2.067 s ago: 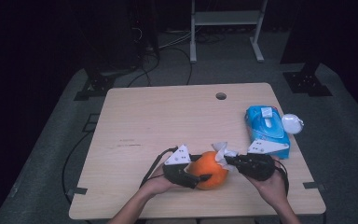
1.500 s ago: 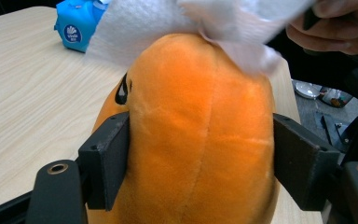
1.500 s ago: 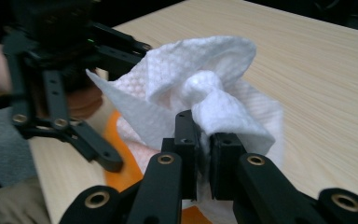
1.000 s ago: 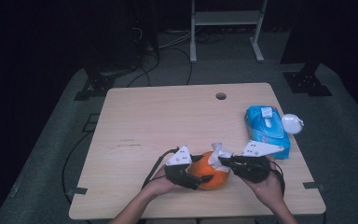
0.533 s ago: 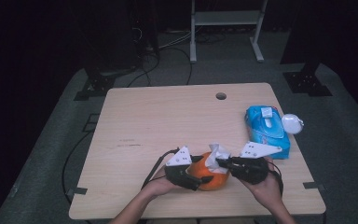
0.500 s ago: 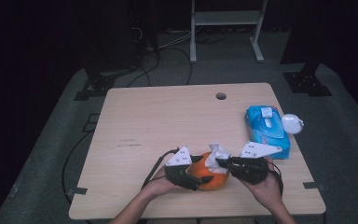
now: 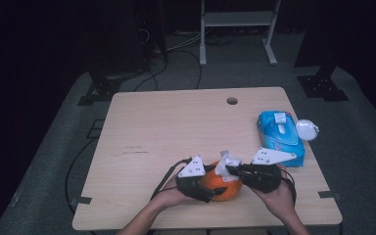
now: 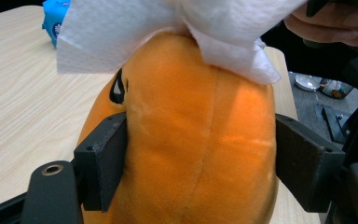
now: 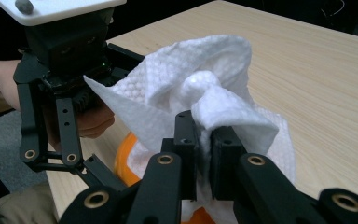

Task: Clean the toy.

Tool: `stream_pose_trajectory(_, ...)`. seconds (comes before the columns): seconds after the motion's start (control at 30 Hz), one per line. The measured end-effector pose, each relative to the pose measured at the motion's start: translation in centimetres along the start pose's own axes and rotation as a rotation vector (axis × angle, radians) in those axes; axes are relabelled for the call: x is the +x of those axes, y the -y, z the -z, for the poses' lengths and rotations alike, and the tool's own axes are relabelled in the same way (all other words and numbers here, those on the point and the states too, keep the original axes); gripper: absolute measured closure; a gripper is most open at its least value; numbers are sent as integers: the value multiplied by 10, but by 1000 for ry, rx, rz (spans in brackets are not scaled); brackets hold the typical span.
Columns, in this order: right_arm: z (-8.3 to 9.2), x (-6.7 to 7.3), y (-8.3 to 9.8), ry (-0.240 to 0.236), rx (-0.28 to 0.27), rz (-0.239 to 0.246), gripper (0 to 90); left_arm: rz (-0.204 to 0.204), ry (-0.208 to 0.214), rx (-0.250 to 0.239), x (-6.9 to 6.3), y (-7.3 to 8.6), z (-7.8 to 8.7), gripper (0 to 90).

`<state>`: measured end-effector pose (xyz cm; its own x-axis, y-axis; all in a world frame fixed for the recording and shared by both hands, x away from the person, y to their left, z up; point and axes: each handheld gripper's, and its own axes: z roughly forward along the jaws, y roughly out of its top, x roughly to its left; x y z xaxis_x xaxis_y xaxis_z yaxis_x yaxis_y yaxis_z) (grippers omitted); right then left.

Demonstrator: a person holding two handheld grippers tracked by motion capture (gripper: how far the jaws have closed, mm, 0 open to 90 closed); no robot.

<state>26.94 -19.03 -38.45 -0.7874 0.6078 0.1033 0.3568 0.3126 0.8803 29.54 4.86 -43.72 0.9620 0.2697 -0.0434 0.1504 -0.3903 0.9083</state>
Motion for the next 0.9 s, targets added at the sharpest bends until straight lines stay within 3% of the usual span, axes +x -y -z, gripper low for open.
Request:
stream_pose_trajectory(0.17, 1, -9, 3, 26, 10, -6, 829, -1, 23, 4, 8, 1, 5, 242)
stream_pose_trajectory(0.23, 1, -14, 6, 39, 15, -25, 829, 6, 24, 1, 9, 2, 6, 242)
stream_pose_trajectory(0.3, 5, -25, 13, 56, 15, -81, 832, 8, 25, -3, 10, 2, 6, 242)
stream_pose_trajectory(0.47, 5, -14, 8, 26, 3, -34, 832, 13, 23, 3, 14, 3, 10, 242)
stream_pose_trajectory(0.7, 1, -24, 17, 32, 30, -88, 831, 100, 14, -25, 31, 9, 19, 242)
stream_pose_trajectory(0.83, 1, -10, 9, -32, 0, -45, 830, 122, 12, -32, 33, 10, 19, 241)
stream_pose_trajectory(0.9, -1, -7, 8, -27, 6, -24, 830, 122, 13, -31, 33, 10, 19, 241)
